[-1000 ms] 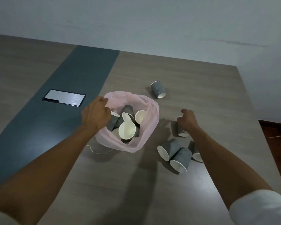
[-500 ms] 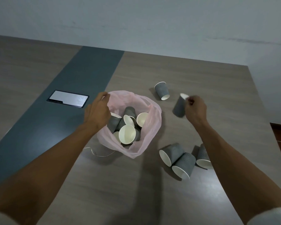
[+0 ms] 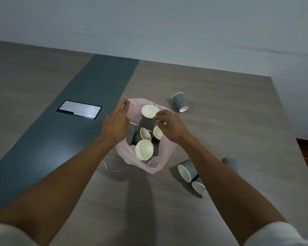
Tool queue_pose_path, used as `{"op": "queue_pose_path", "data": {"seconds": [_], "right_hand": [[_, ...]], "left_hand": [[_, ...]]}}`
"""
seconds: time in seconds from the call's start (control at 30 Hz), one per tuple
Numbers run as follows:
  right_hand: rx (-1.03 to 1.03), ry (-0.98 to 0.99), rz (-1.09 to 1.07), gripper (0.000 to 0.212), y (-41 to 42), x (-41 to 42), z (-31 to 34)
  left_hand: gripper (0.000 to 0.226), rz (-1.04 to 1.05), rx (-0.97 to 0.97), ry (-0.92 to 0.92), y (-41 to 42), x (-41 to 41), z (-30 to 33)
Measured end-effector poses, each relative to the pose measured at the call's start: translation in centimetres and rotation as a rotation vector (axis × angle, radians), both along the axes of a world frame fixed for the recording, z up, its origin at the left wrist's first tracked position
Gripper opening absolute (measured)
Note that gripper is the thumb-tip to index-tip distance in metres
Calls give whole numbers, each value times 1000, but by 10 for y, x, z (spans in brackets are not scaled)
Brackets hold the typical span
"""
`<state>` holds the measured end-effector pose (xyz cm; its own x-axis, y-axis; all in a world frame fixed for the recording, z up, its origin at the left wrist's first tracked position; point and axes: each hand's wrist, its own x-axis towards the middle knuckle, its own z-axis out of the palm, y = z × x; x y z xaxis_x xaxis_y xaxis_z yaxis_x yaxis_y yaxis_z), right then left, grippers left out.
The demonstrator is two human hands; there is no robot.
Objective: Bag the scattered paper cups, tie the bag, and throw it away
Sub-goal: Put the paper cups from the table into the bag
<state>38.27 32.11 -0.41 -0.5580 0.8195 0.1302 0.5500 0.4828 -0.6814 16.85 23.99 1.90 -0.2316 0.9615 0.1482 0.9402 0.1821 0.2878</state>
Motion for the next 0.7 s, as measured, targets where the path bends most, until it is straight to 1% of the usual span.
{"op": "queue_pose_path", "data": {"seconds": [0.07, 0.17, 0.23, 0.3, 0.33, 0.4, 0.47, 0.5, 0.53, 0.6, 0.67, 0.7], "right_hand": [[-10, 0, -78, 22, -4, 6, 6], [-16, -14, -320, 16, -7, 28, 16], [-41, -99, -434, 14, -10, 48, 18], [-149, -246, -460, 15, -15, 71, 12], [-228, -337, -434, 21, -17, 79, 7], [-349, -558, -350, 52, -31, 93, -7], [-384, -759, -303, 80, -47, 99, -24], [-392, -821, -300, 87, -55, 100, -33], [-396, -859, -305, 90, -63, 100, -42], [-380, -892, -328, 82, -75, 99, -56], [-348, -864, -358, 59, -80, 98, -64], [-336, -818, -378, 47, -79, 97, -65]], "left_hand": [[60, -14, 4, -3, -2, 1, -1], [60, -19, 2, -36, -5, 2, -3], [59, -17, -3, -55, -7, 3, -3], [57, -10, -1, -73, -10, 6, -4], [56, -3, 5, -78, -10, 5, -4], [56, -9, 12, -88, -15, 7, -2], [54, -20, 11, -82, -19, 7, 0], [52, -23, 13, -77, -22, 7, 1], [51, -25, 15, -74, -24, 7, 2], [51, -33, 24, -73, -29, 5, 4], [52, -49, 34, -72, -33, 3, 6], [53, -56, 29, -73, -35, 2, 7]]}}
